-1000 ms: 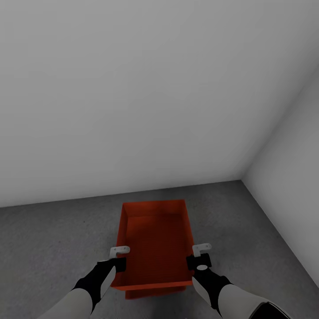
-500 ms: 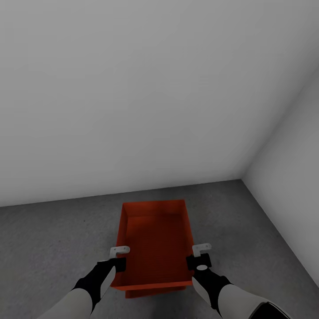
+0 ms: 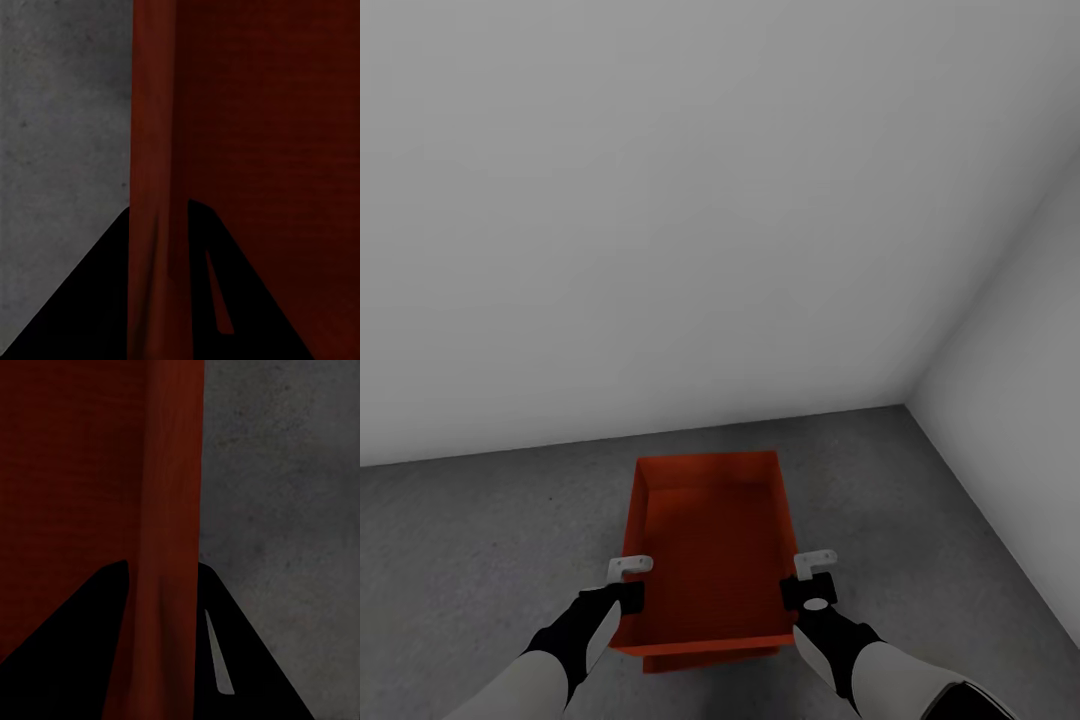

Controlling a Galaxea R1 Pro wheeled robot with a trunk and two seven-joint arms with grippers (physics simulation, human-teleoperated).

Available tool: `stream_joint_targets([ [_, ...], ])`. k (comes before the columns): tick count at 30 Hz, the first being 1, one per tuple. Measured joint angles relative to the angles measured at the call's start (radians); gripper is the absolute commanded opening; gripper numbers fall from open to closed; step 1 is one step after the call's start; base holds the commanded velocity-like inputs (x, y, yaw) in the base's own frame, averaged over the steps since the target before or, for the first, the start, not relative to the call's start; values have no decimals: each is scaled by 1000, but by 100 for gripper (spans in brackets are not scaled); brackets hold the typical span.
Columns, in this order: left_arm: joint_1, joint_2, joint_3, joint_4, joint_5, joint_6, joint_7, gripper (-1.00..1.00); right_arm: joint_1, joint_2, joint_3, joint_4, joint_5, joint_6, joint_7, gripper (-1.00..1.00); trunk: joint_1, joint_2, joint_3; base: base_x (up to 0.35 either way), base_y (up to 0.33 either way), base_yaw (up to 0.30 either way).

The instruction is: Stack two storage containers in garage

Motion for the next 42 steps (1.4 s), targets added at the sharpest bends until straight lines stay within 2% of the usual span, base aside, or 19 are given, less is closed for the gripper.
stream_joint_targets([
  [23,0,0,-1,0,1,2,1,-100,0,0,2,1,-3,1,0,-100,0,0,0,0,0,0],
  [40,0,0,0,1,-1,3,1,-100,0,0,6,2,-8,1,0,-100,65,-119,-53,0,0,0],
  [42,0,0,0,1,0,3,1,-100,0,0,5,2,-7,1,0,-100,65,-119,-53,0,0,0],
])
